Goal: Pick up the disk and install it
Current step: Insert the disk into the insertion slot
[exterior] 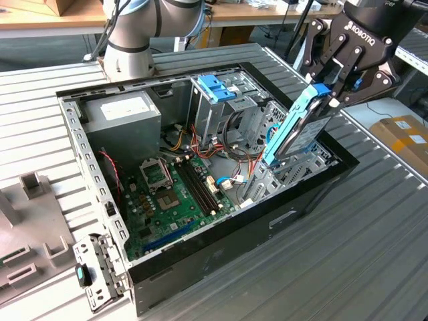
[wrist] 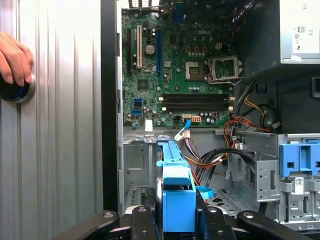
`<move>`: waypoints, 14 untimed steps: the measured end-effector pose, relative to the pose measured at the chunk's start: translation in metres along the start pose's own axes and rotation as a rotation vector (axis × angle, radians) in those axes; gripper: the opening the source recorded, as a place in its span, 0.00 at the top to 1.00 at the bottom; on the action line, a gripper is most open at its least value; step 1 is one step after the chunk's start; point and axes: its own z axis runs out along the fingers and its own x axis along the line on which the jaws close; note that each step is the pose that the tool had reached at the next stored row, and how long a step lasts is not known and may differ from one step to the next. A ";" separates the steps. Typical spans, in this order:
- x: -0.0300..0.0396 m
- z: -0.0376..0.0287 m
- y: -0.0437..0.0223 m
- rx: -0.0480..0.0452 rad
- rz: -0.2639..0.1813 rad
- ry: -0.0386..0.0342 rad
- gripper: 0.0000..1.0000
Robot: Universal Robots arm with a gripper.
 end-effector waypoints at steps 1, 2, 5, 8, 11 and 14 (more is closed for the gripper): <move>-0.0001 0.0005 -0.0004 0.0000 0.000 0.0001 0.63; -0.0001 0.0010 -0.0009 -0.0001 0.000 0.0003 0.63; 0.0000 0.0038 -0.0019 -0.0002 0.000 0.0002 0.63; 0.0002 0.0060 -0.0020 -0.0002 0.000 0.0004 0.63; 0.0003 0.0078 -0.0020 -0.0002 0.000 0.0003 0.63; 0.0004 0.0094 -0.0019 -0.0003 0.000 0.0007 0.63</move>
